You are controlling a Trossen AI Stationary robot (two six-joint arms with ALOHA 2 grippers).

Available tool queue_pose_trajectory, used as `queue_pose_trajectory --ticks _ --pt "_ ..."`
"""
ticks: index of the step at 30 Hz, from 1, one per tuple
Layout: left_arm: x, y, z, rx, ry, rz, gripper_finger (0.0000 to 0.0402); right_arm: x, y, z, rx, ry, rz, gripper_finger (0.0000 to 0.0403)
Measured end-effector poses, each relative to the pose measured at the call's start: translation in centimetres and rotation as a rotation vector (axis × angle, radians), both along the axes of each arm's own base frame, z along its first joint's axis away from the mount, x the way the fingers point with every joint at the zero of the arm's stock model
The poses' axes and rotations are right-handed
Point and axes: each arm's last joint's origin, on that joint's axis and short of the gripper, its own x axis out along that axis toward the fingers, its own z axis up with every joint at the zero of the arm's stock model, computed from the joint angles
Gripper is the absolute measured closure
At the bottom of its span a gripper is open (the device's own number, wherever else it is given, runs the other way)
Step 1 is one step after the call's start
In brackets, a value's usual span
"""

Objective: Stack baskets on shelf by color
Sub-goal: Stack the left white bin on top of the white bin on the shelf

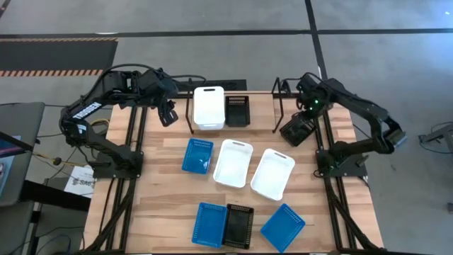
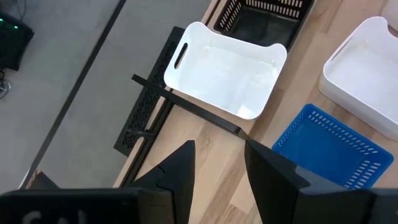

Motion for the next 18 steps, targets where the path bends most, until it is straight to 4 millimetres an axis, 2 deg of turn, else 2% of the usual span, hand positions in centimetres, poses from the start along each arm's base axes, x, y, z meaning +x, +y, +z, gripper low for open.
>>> queue_pose_trajectory --ticks 4,8,18 --pt "0.0 0.0 0.0 -0.003 -0.004 0.007 0.0274 0.7 0.0 -0.6 0.044 -0.007 0.025 0.0223" --pt "0.0 0.0 0.0 -0.005 -0.007 0.013 0.0274 2.1 1.1 -0.6 0.087 -0.058 0.102 0.0223" --pt "0.0 0.0 0.0 -0.005 -0.007 0.013 0.0274 6.9 7.1 -0.6 0.133 -0.063 0.315 0.023"
